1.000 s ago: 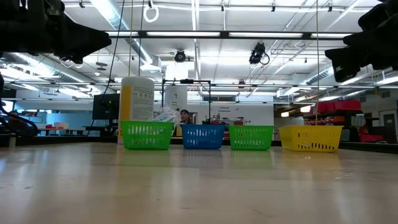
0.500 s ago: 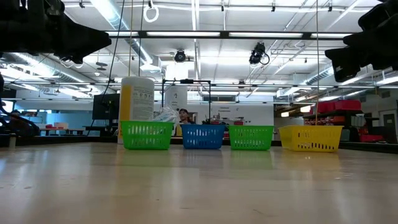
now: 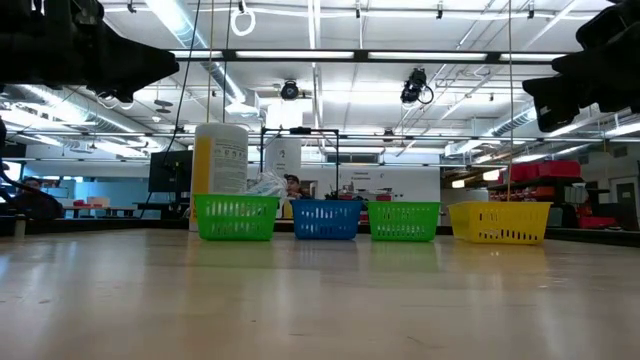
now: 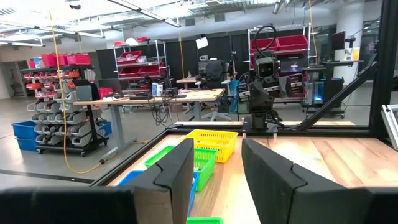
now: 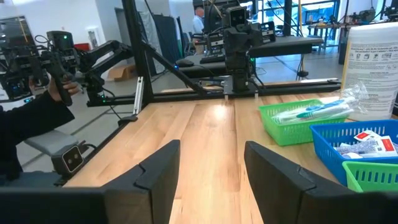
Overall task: Pick & Place Travel size toiletries
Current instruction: Return to Home Position
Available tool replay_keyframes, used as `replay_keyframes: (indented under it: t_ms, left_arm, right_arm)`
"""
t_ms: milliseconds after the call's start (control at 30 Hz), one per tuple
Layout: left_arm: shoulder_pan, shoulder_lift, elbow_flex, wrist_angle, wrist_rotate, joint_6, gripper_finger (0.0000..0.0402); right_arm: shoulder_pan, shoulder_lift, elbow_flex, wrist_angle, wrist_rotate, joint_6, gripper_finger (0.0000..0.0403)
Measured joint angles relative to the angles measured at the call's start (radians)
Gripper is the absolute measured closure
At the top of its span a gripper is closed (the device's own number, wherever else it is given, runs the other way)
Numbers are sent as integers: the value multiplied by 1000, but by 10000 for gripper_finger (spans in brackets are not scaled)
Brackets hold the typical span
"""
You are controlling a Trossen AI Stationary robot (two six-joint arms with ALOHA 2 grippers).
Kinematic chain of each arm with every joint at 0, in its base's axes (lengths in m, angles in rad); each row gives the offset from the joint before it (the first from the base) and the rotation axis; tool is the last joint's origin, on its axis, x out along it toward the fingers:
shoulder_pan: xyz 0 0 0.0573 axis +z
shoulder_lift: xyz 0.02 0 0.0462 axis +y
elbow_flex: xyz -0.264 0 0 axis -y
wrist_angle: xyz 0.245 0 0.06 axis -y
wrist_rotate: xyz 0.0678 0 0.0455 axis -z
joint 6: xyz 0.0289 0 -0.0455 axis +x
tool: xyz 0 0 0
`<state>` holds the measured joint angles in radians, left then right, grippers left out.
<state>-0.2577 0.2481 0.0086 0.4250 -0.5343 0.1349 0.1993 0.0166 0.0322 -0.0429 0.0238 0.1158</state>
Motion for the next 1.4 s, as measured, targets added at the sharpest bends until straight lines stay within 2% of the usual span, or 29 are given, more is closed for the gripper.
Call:
replay_keyframes:
  t_ms: [767,967,1067,1167,1333,1400]
  left_arm:
    - [0,0,0,0,0,-11,258]
    - [0,0,0,0,52,-275,258]
    - [0,0,0,-1,57,-311,258]
    - [0,0,0,-1,53,-242,258]
    - [0,0,0,-10,49,53,258]
    - [0,0,0,-19,49,109,258]
  right_arm:
    - [0,0,0,0,0,0,212]
    - [0,0,0,0,0,0,212]
    - [0,0,0,0,0,0,212]
    - [0,0,0,0,0,0,212]
    - [0,0,0,0,0,0,212]
    - [0,0,0,0,0,0,212]
